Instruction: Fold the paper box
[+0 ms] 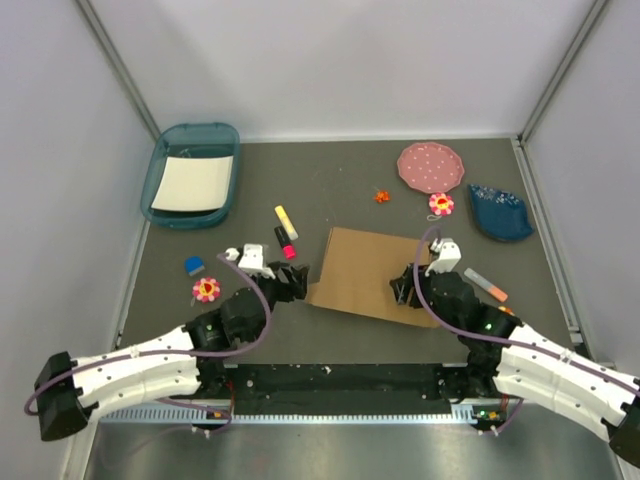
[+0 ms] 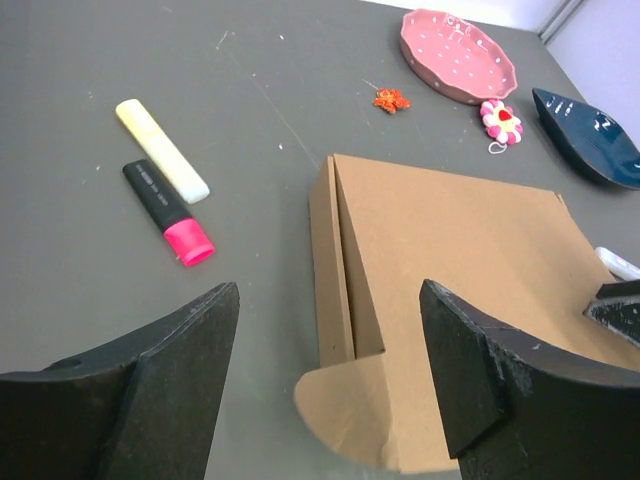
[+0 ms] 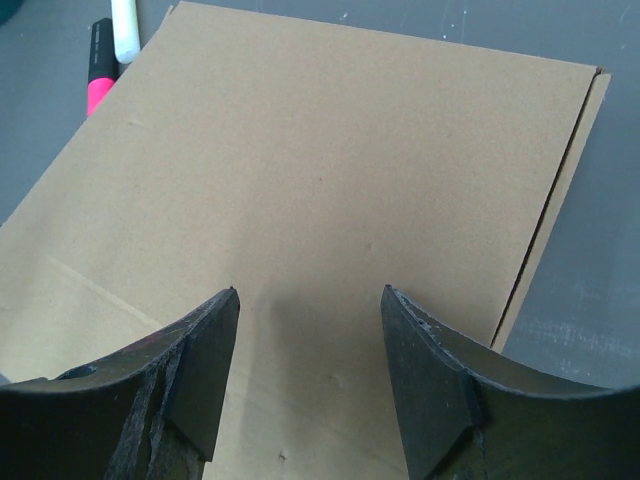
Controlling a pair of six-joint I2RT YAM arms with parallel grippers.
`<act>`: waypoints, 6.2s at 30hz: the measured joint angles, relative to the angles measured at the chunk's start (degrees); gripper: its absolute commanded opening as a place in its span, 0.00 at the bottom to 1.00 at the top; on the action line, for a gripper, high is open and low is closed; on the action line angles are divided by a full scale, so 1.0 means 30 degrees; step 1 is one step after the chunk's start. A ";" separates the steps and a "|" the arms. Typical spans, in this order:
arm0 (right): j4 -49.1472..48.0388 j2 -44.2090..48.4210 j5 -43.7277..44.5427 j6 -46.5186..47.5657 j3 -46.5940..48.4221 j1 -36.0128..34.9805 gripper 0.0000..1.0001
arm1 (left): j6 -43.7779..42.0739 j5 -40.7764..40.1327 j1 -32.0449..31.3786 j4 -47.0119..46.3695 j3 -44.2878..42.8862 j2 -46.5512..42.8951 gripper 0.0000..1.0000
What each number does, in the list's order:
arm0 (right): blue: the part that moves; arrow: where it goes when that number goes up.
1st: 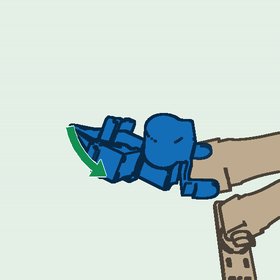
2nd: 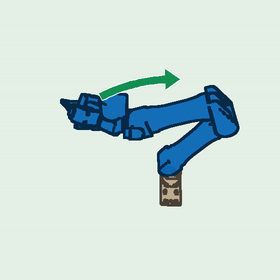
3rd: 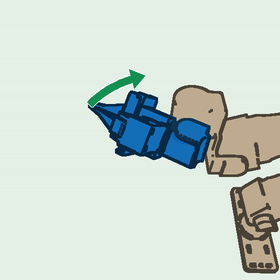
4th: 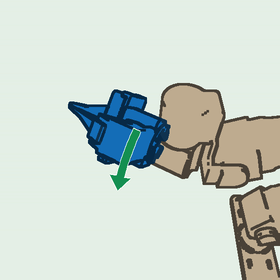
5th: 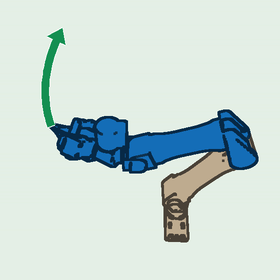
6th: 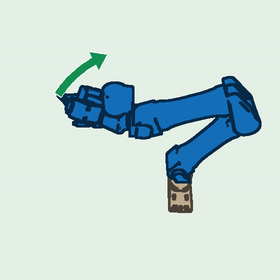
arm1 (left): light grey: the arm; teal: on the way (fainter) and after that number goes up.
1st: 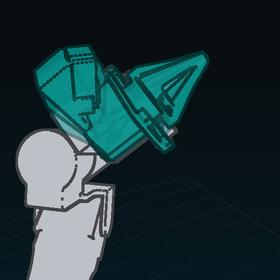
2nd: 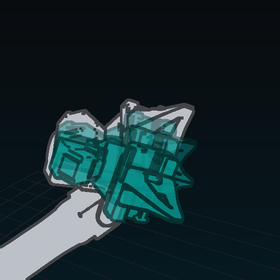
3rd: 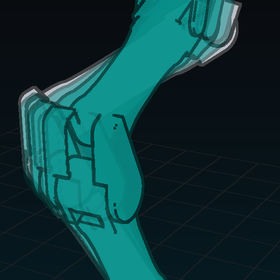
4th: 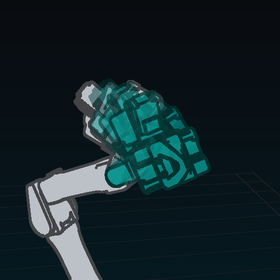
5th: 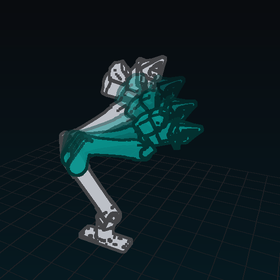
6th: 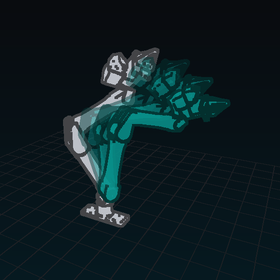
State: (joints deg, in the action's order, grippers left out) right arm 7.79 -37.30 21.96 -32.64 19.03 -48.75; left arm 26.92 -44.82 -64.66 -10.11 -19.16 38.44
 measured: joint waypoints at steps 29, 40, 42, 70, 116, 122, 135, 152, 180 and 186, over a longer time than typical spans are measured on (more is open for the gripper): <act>0.4940 0.2215 0.1384 -0.1756 0.0801 0.1064 0.83 | 0.2463 0.8306 0.3002 -0.3155 -0.1413 1.1154 0.72; 0.5100 0.1282 0.0685 -0.3738 -0.0838 0.1647 0.80 | 0.3745 0.8466 0.3264 -0.6717 -0.0911 1.3078 0.69; 0.4656 0.0889 0.0226 -0.4036 -0.0925 0.2040 0.76 | 0.3767 0.8801 0.3432 -0.6819 -0.0896 1.3107 0.64; -0.1749 -0.4299 -0.3898 -0.3716 -0.0291 0.5690 0.90 | 0.3155 0.6513 0.6368 -0.0641 -0.0284 0.6885 0.76; -1.2670 -1.5183 -1.0054 -0.2528 0.2018 1.0535 0.64 | 0.5144 1.3070 1.0061 -0.9063 -0.2339 1.5846 0.36; -1.3464 -1.6050 -0.9923 -0.2463 0.2448 1.0535 0.64 | 0.5275 1.2961 1.0083 -0.9413 -0.2120 1.5846 0.38; -1.3865 -1.5365 -0.9049 -0.2623 0.1617 1.0112 0.63 | 0.4969 1.2990 1.0229 -0.8706 -0.2841 1.6130 0.40; -0.6324 -0.8400 -0.8808 -0.2033 0.1690 1.0571 0.82 | 0.4473 1.1489 1.0506 -0.3548 -0.3045 1.0979 0.64; -0.6033 -0.7541 -0.9224 -0.1683 -0.0495 1.0848 0.00 | 0.5880 1.2291 1.1810 -0.4495 -0.1333 1.1774 0.00; -0.6462 -0.7847 -0.9435 -0.1683 -0.1064 1.0856 0.00 | 0.6091 1.2990 1.1846 -0.5246 -0.1137 1.2881 0.00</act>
State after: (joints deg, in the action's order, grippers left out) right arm -11.60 -60.84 -6.35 -37.69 15.84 -16.19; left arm 45.19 -5.85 -29.12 -25.85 -22.57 77.08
